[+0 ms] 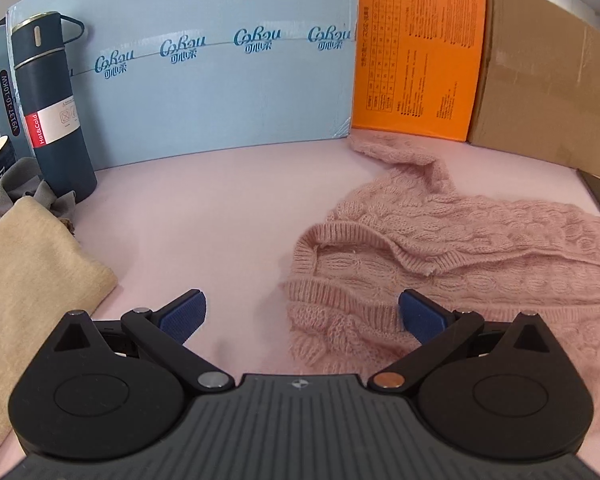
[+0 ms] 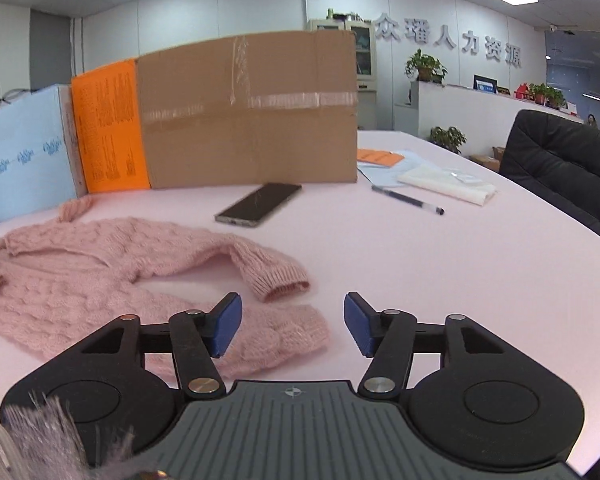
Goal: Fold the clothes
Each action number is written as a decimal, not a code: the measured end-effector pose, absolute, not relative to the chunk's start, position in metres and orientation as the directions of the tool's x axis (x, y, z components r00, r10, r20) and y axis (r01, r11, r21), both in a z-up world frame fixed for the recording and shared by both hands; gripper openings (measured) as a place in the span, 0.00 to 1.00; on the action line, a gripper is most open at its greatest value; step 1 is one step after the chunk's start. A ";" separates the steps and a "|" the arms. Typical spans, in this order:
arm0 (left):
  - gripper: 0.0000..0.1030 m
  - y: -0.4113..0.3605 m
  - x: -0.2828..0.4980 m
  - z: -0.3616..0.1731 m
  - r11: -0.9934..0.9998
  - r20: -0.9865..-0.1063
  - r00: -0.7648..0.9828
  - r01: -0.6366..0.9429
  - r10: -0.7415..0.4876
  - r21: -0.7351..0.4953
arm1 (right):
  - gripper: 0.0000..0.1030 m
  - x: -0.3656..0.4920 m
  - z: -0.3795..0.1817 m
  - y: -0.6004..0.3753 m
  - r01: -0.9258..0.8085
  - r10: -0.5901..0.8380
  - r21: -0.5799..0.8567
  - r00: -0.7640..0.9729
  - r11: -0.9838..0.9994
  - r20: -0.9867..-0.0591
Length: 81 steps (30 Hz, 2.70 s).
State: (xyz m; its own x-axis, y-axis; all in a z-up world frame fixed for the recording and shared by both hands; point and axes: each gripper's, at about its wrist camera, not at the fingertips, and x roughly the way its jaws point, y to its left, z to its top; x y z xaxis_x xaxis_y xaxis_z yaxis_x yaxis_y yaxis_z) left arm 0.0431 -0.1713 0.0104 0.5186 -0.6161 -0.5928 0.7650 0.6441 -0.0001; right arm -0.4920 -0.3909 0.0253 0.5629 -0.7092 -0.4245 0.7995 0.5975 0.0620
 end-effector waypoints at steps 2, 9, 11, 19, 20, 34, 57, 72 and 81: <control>1.00 -0.156 0.041 0.015 0.639 -0.577 0.526 0.769 -0.625 0.011 | 0.70 -0.488 0.026 -0.391 0.769 -0.686 0.122 0.620 0.628 -0.382; 1.00 -0.126 0.065 0.021 0.728 -0.605 0.537 0.677 -0.588 -0.106 | 0.84 -0.436 0.020 -0.377 0.602 -0.519 0.172 0.776 0.780 -0.358; 1.00 -0.129 0.071 0.015 0.720 -0.648 0.484 0.678 -0.588 -0.147 | 0.87 -0.421 0.018 -0.372 0.560 -0.477 0.147 0.793 0.815 -0.379; 1.00 -0.161 0.061 -0.002 0.720 -0.695 0.488 0.691 -0.527 -0.061 | 0.93 -0.360 0.008 -0.352 0.370 -0.302 0.057 0.829 0.927 -0.472; 1.00 -0.163 0.059 -0.002 0.717 -0.693 0.489 0.694 -0.531 -0.060 | 0.94 -0.358 0.007 -0.353 0.369 -0.298 0.058 0.825 0.928 -0.480; 0.03 -0.145 0.017 0.001 0.682 -0.629 0.527 0.731 -0.572 -0.008 | 1.00 -0.366 -0.004 -0.385 0.485 -0.320 0.197 0.781 0.852 -0.536; 0.53 -0.121 0.010 0.058 0.672 -0.489 0.641 0.727 -0.591 0.141 | 1.00 -0.271 0.068 -0.359 0.263 -0.224 0.031 0.871 0.964 -0.437; 0.28 -0.213 0.060 -0.013 0.552 -0.589 0.473 0.832 -0.655 0.053 | 0.69 0.033 0.038 -0.354 0.127 -0.281 -0.285 0.744 0.950 -0.606; 0.62 -0.210 0.074 -0.016 0.613 -0.615 0.490 0.790 -0.618 0.012 | 0.24 0.097 -0.002 -0.397 0.259 -0.213 -0.041 0.686 0.965 -0.696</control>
